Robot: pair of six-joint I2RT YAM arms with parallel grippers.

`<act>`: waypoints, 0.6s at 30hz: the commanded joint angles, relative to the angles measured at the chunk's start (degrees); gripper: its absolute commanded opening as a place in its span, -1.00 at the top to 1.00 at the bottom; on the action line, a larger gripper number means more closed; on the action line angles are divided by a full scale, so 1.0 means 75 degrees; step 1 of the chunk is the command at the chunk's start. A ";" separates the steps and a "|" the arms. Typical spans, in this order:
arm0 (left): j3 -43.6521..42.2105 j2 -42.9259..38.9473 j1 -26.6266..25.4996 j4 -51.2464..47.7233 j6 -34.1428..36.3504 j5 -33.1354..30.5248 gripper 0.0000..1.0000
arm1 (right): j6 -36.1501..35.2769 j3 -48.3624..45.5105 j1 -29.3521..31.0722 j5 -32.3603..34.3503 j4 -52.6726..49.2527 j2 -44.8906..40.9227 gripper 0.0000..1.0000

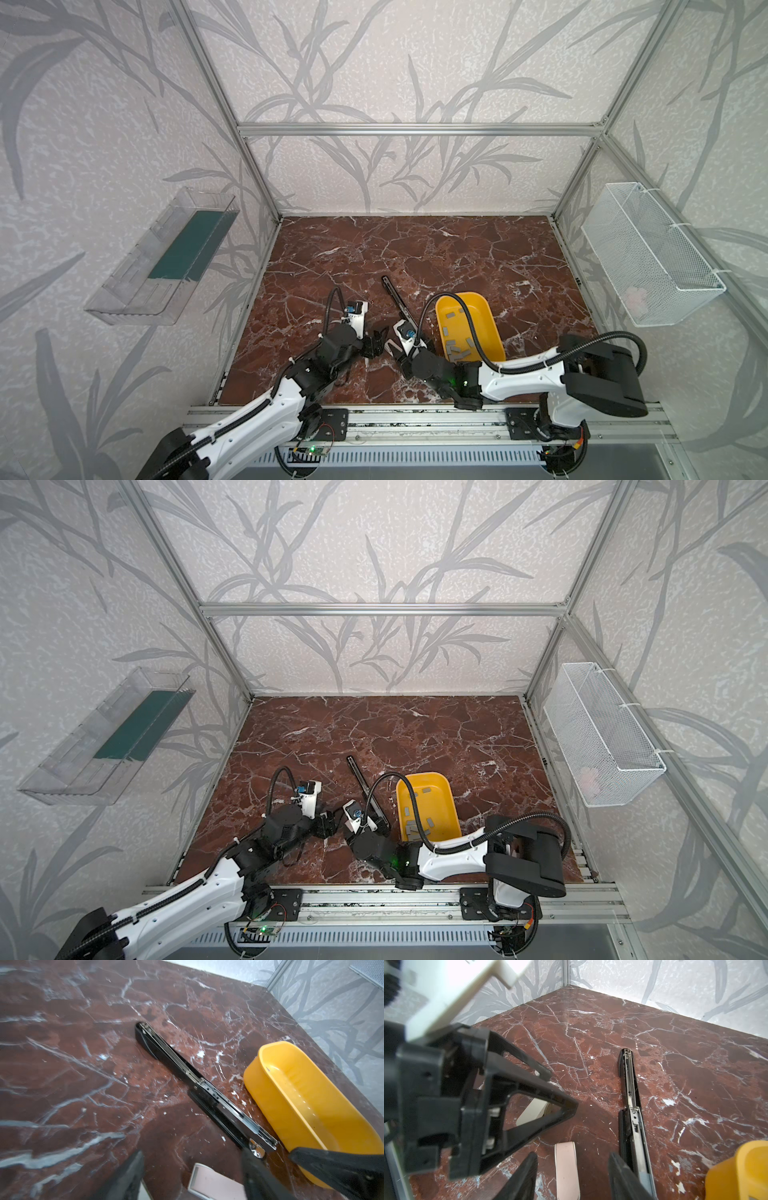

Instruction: Load the staples into the stapler

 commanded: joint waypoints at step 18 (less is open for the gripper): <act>0.1409 0.2080 0.0558 0.0990 -0.0067 -0.1186 -0.95 | 0.1307 -0.0982 -0.1215 -0.0203 -0.2232 -0.0775 -0.37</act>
